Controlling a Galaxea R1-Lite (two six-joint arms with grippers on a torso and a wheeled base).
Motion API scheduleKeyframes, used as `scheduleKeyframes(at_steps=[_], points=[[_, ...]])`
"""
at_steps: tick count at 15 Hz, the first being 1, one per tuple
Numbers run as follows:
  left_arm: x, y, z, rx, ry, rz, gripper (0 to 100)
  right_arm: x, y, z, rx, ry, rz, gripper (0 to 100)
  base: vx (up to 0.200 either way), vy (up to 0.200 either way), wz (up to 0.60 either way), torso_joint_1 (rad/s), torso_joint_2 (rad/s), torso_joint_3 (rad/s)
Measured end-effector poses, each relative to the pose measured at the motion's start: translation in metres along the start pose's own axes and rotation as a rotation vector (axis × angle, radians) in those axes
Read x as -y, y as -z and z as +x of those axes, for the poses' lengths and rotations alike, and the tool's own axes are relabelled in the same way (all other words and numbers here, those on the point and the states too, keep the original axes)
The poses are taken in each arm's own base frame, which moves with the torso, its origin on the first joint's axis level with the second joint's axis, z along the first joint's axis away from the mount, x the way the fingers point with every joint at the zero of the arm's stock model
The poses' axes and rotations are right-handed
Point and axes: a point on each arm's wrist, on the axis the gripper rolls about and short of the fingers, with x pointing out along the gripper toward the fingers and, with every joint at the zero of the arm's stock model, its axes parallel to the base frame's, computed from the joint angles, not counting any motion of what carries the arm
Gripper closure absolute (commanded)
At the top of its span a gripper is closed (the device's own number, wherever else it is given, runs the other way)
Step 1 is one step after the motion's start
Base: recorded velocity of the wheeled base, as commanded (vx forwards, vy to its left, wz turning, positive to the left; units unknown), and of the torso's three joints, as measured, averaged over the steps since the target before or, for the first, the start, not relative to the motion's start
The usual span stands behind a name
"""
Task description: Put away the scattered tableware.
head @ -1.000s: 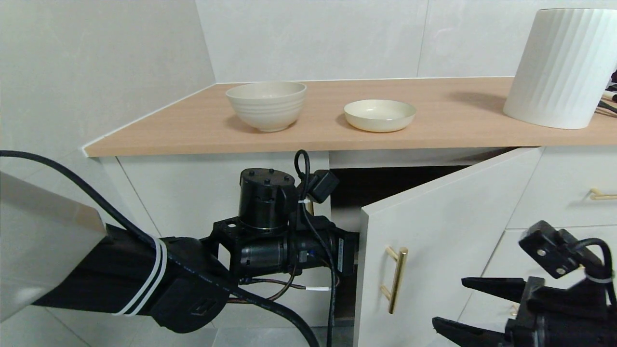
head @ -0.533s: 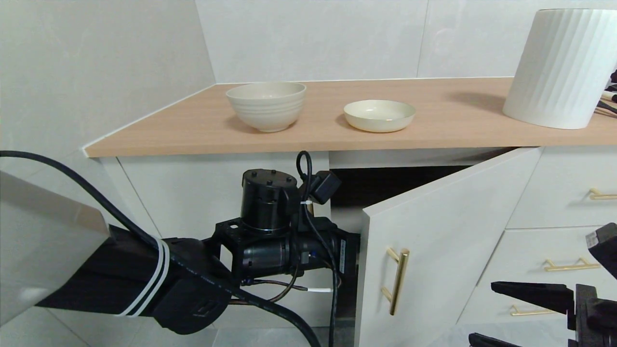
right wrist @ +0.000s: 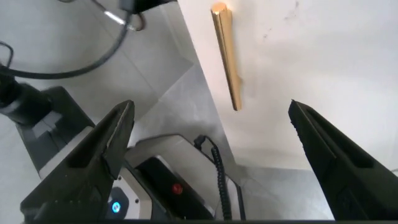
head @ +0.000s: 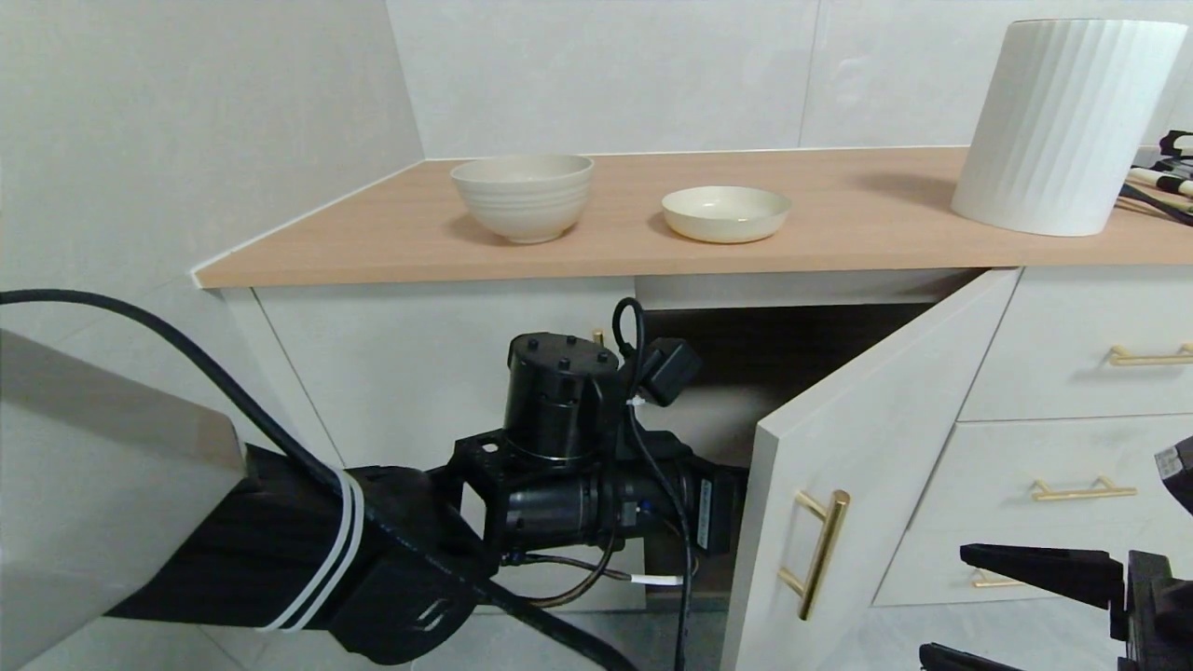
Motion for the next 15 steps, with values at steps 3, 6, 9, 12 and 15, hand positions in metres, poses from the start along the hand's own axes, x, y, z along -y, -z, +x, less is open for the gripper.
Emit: scheduleKeyframes(at_steps=[3,6,9,12,15], points=[[0.007,0.000,0.010,-0.030,-0.013,-0.010,100,-0.001,-0.002,-0.005,0.026,-0.004,0.005,0,0.000,0.000,0.00,0.000,0.00,0.000],[0.012,-0.002,0.010,-0.026,-0.046,-0.008,100,-0.003,-0.008,-0.015,0.077,-0.008,0.000,0,0.000,0.000,0.00,0.000,0.00,0.000],[0.021,-0.001,0.008,-0.043,-0.034,-0.006,100,-0.003,-0.013,-0.024,0.113,0.007,0.002,0,0.000,0.000,0.00,0.000,0.00,0.000],[0.024,-0.003,0.008,-0.039,-0.028,-0.002,100,-0.001,-0.017,-0.030,0.151,0.029,0.004,0,-0.200,0.000,0.00,0.012,0.00,0.004],[0.032,-0.005,0.014,-0.025,0.003,0.012,100,0.000,-0.023,-0.036,0.190,0.048,0.005,0,0.000,0.000,0.00,0.000,0.00,0.000]])
